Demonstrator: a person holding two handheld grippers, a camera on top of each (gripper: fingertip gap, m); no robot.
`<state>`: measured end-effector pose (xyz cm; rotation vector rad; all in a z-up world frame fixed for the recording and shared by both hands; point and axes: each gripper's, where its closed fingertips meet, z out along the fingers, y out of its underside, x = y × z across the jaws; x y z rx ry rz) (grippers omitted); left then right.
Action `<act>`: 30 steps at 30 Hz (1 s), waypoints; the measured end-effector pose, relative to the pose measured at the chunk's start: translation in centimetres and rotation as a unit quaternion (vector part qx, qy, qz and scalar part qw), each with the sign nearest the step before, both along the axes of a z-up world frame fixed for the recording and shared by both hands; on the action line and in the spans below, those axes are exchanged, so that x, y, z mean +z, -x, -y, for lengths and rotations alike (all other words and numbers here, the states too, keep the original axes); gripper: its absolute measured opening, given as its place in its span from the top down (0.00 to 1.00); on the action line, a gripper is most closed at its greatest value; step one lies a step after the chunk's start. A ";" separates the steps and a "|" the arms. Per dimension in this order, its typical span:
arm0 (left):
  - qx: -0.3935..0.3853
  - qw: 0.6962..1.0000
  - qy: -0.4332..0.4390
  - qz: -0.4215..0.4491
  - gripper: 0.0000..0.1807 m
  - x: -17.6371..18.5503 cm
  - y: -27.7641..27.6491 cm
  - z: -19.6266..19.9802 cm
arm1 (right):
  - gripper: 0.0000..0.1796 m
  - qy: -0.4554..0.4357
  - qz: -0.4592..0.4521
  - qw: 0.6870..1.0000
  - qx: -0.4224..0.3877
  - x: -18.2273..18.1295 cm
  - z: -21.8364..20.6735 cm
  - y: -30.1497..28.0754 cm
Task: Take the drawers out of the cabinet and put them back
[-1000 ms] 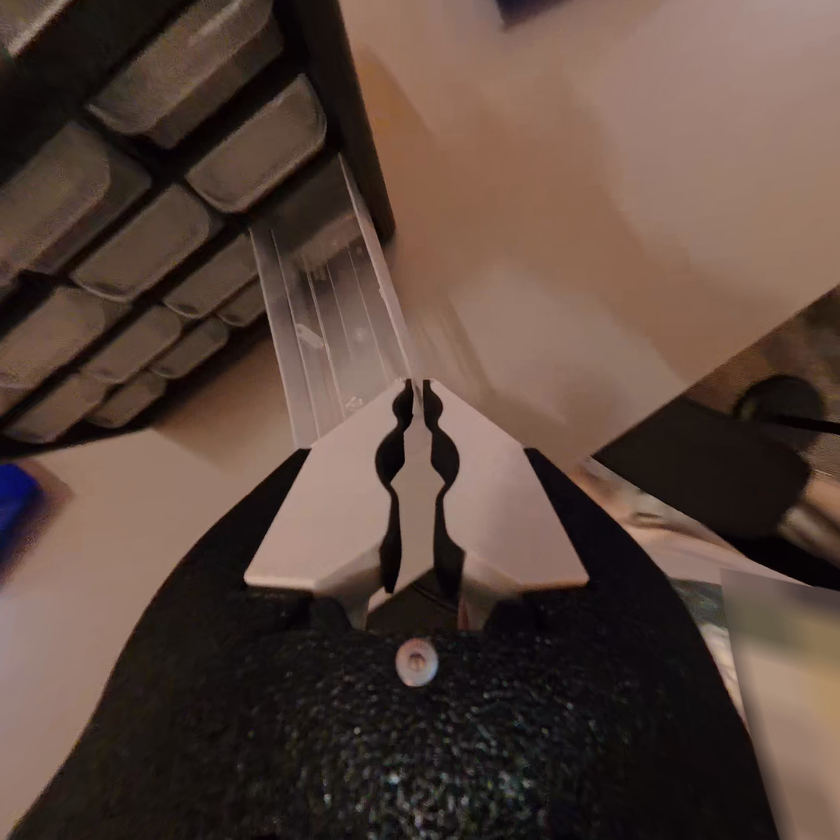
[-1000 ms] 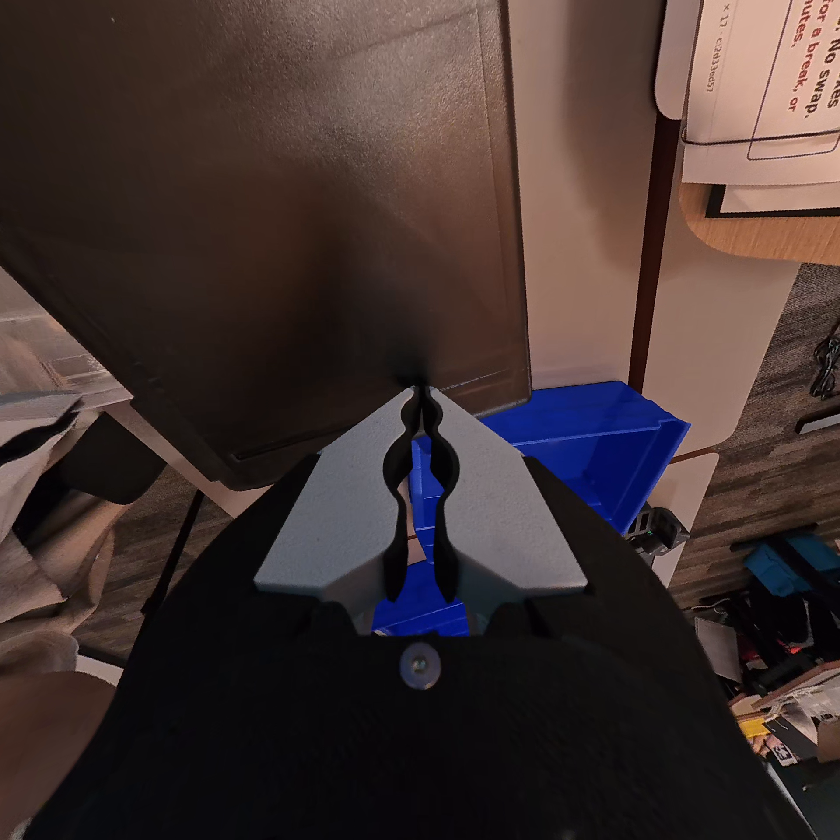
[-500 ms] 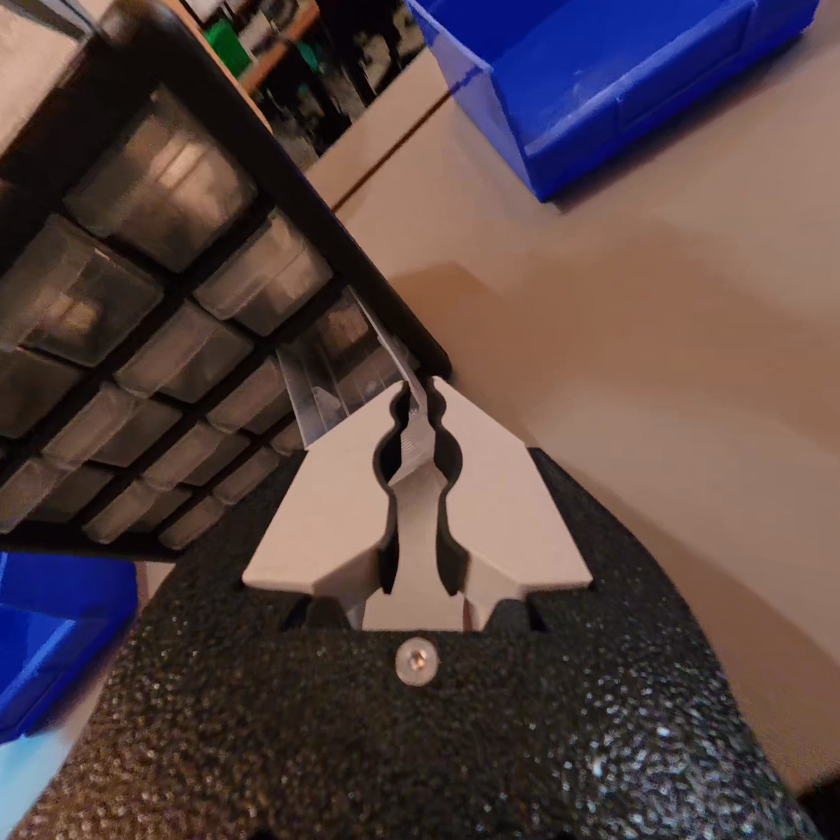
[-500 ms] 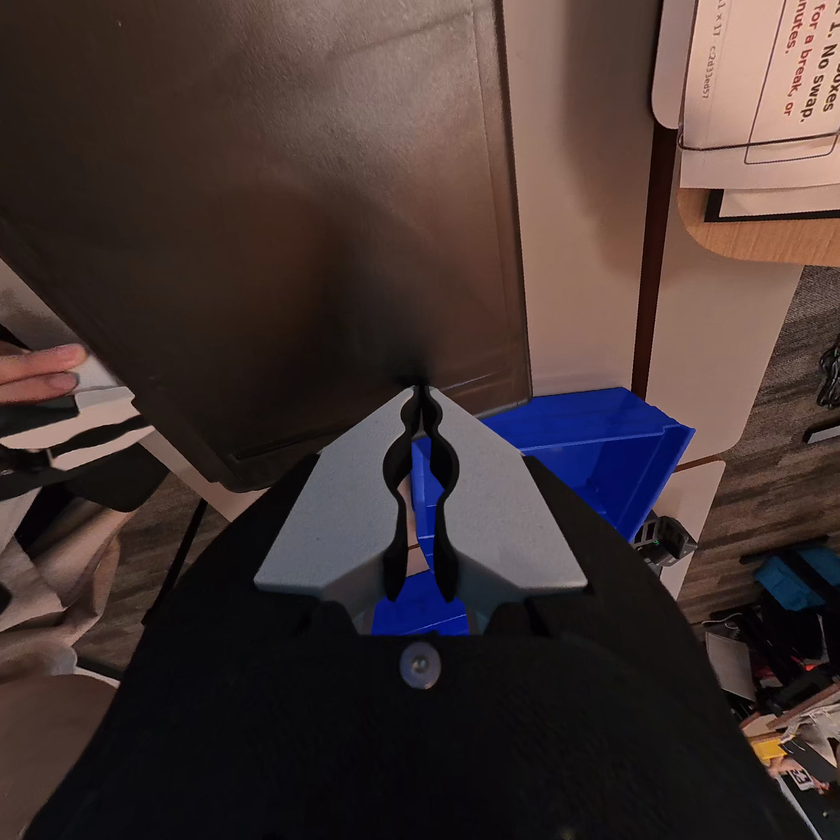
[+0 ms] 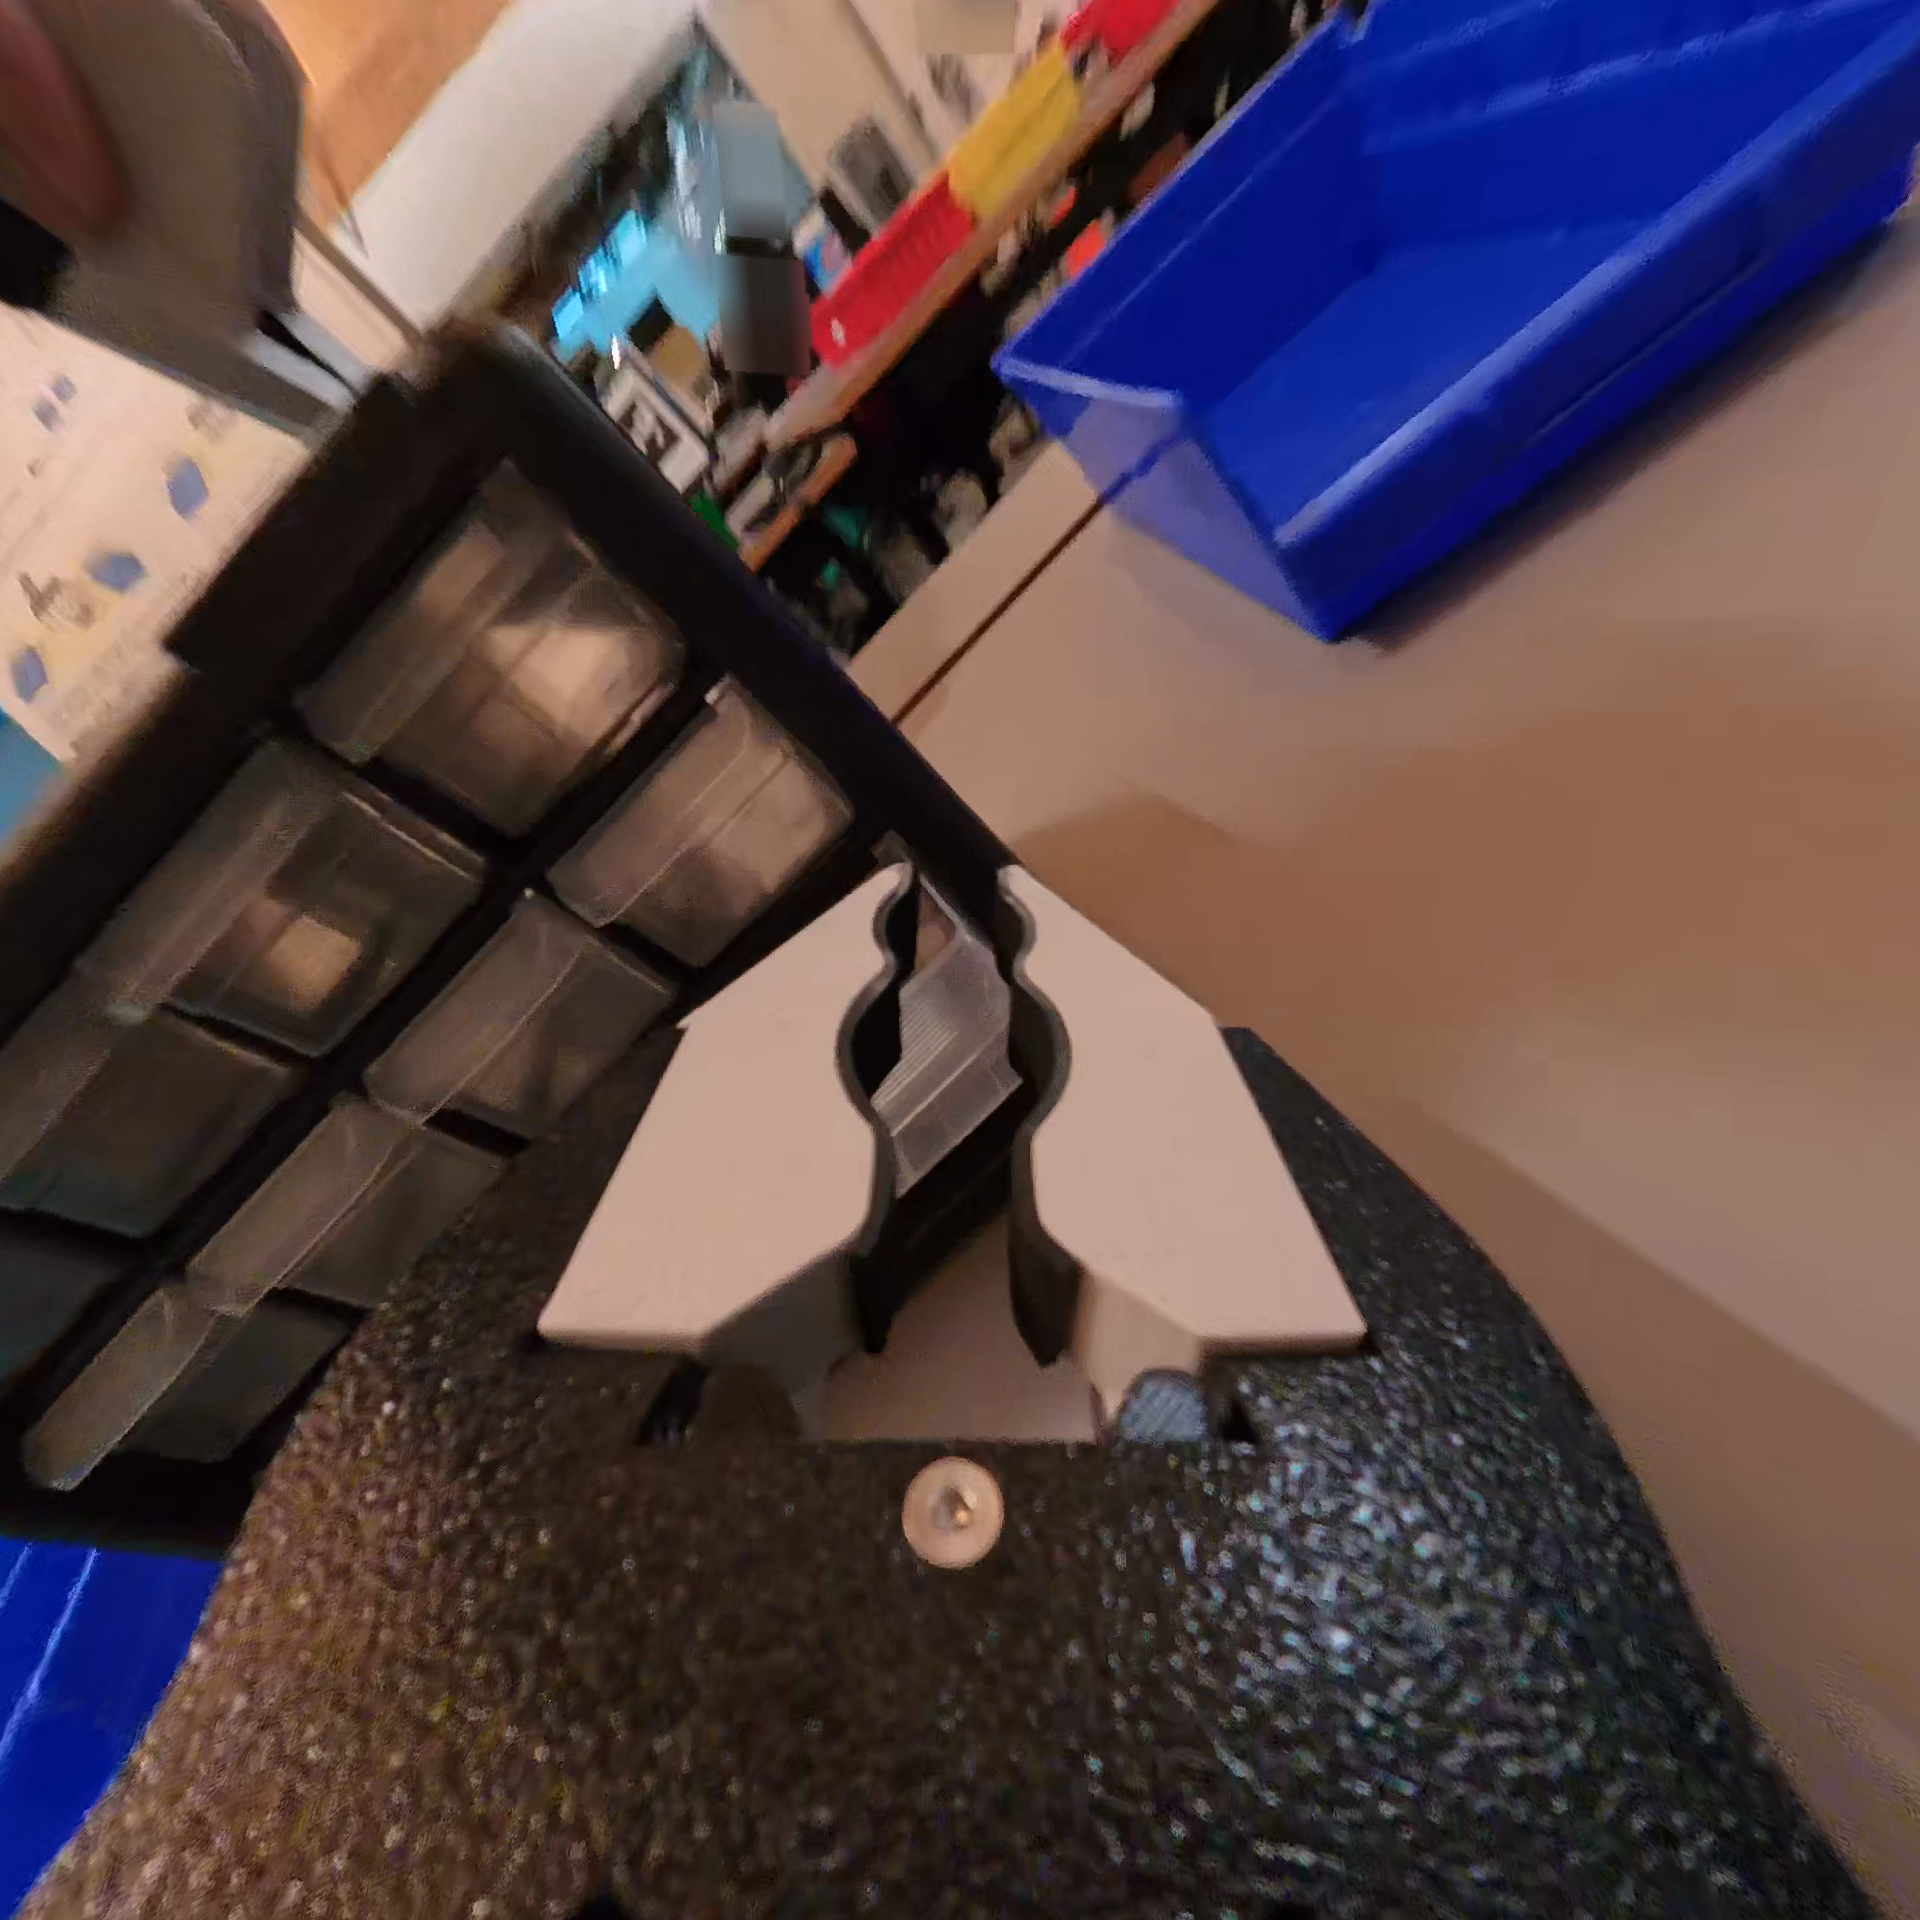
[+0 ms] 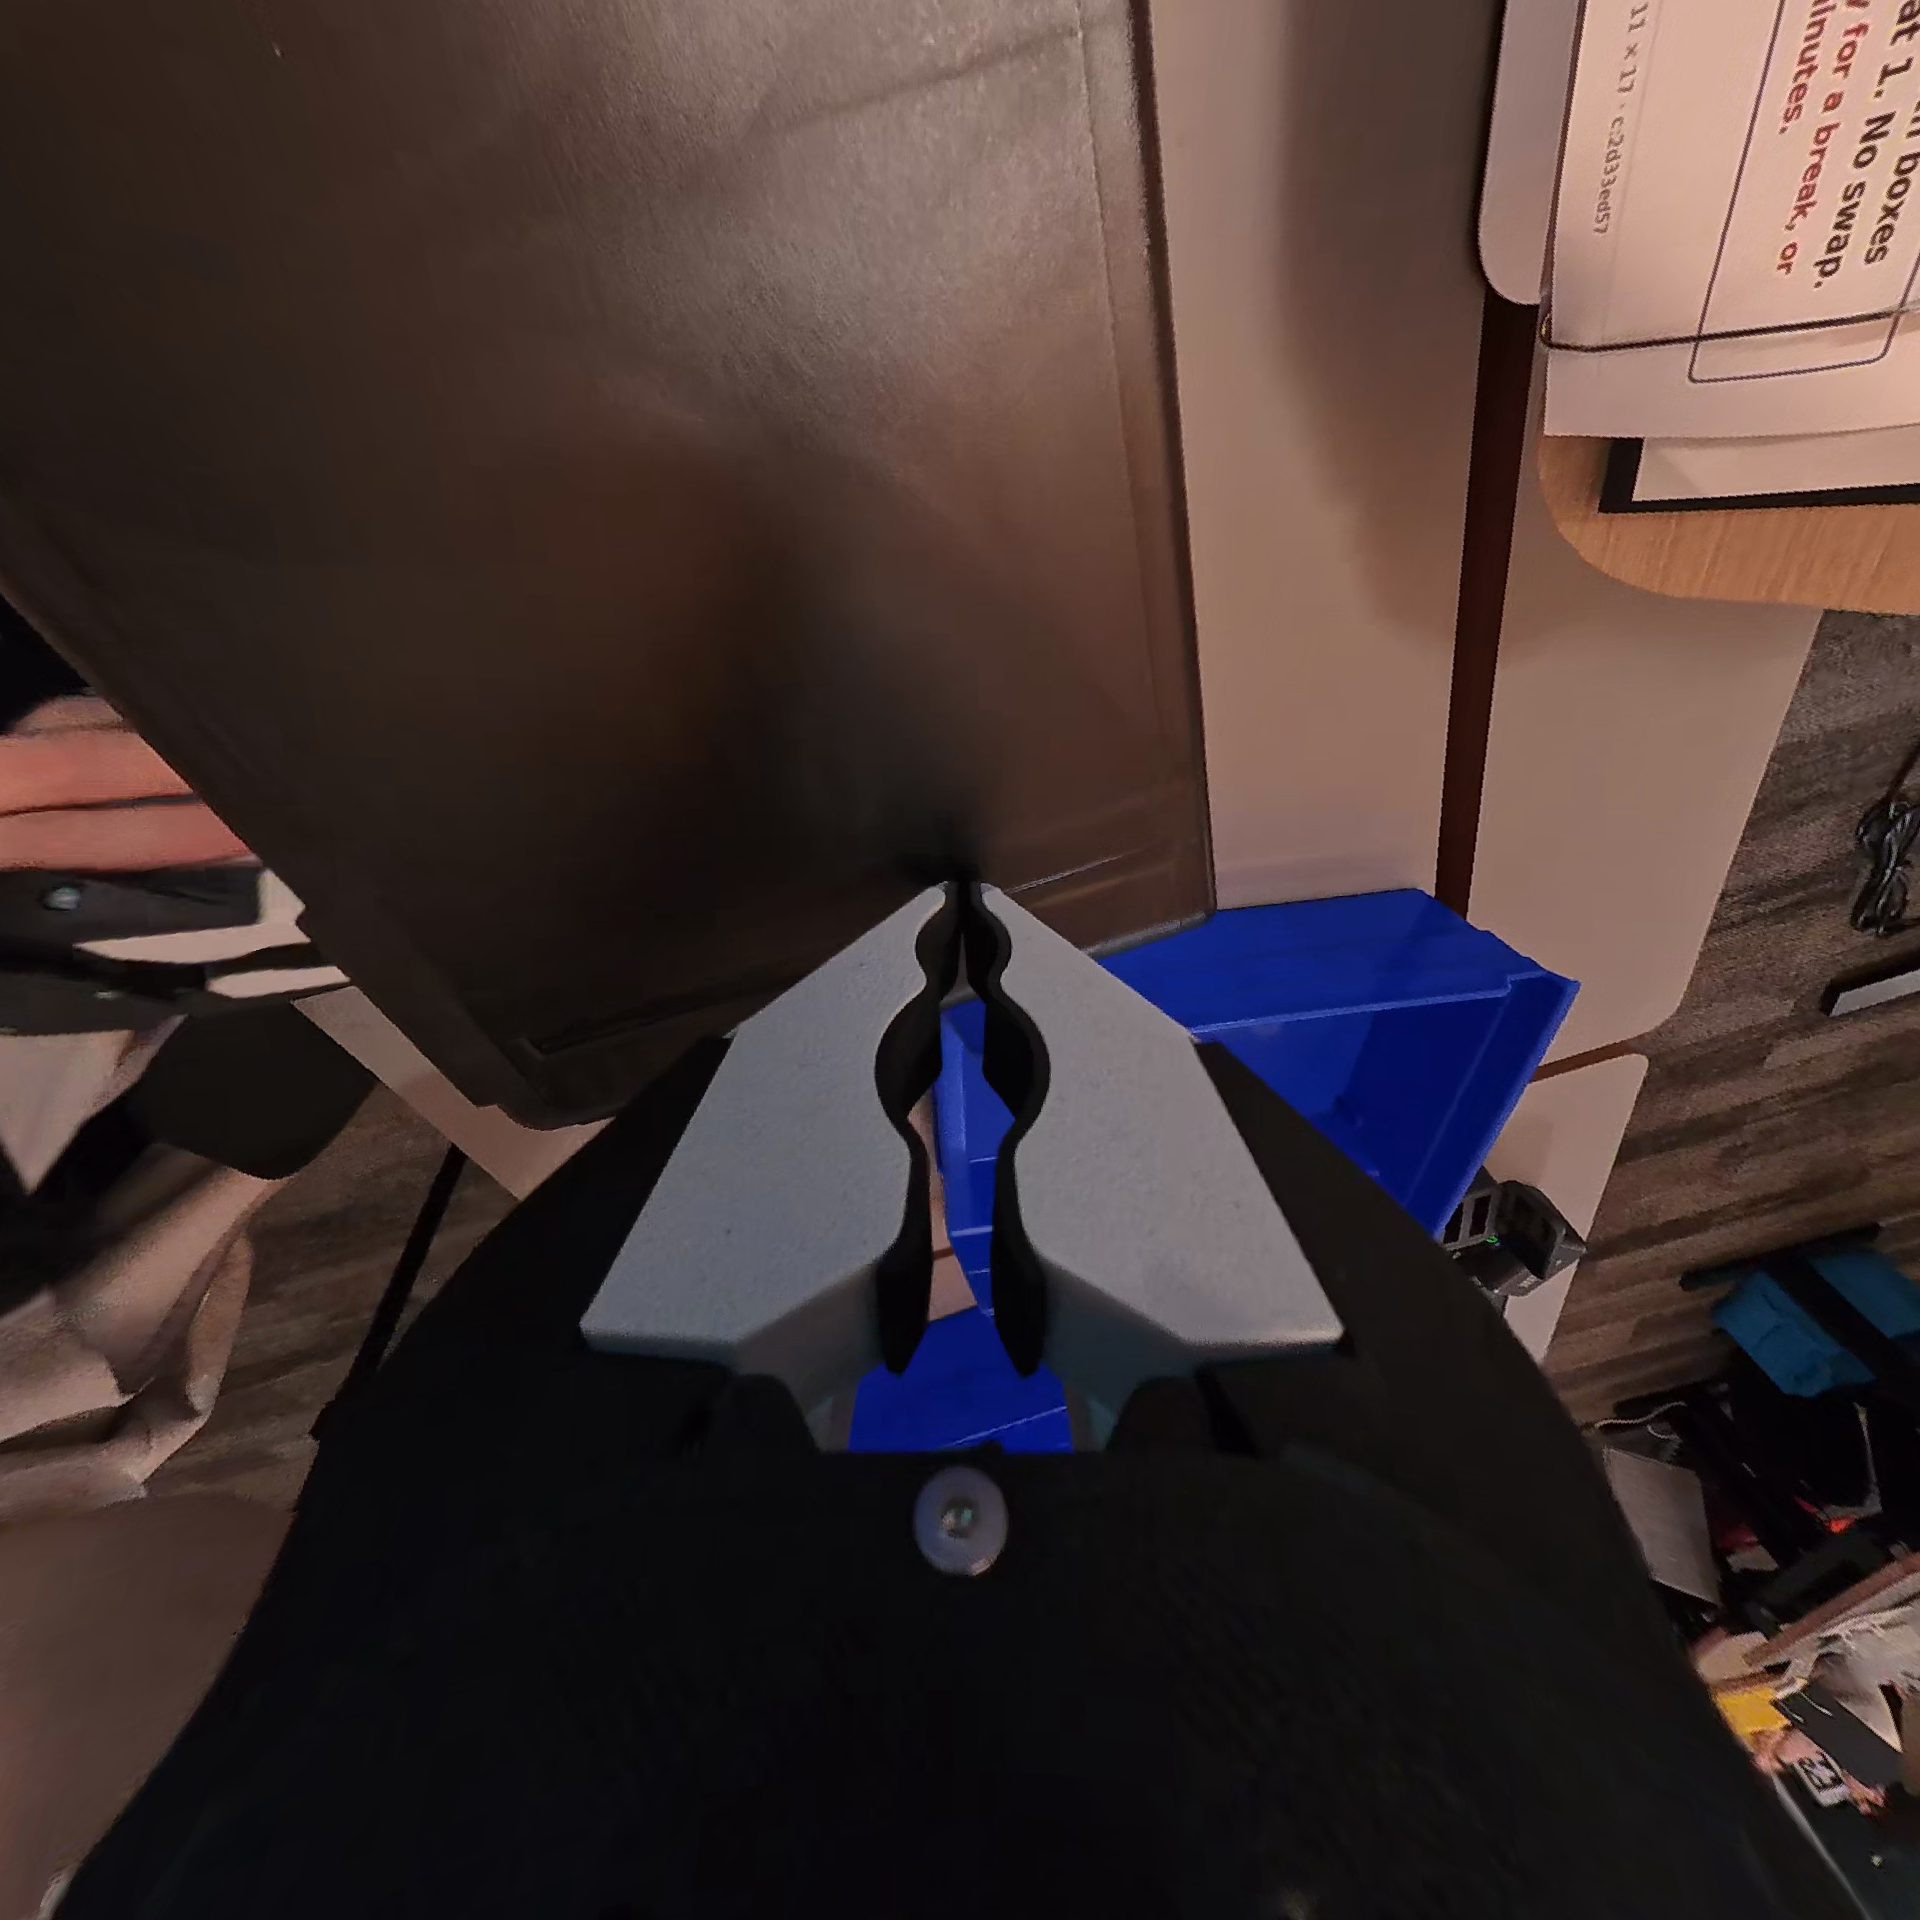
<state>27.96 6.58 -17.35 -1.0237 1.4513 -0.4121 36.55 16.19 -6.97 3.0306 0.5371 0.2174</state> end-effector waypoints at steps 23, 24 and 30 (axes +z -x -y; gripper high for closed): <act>-0.006 0.964 -0.265 0.004 1.00 -2.0 0.5 -3.5 | 1.00 -0.044 -0.007 0.999 -0.026 0.0 0.0 0.0; -0.009 0.963 -0.268 0.004 1.00 -2.0 0.3 -3.6 | 1.00 -0.043 -0.003 0.999 -0.027 0.0 0.0 0.0; 0.003 0.961 -0.278 -0.005 1.00 -2.1 -0.6 -4.7 | 1.00 -0.043 0.008 0.998 -0.040 0.0 0.0 0.0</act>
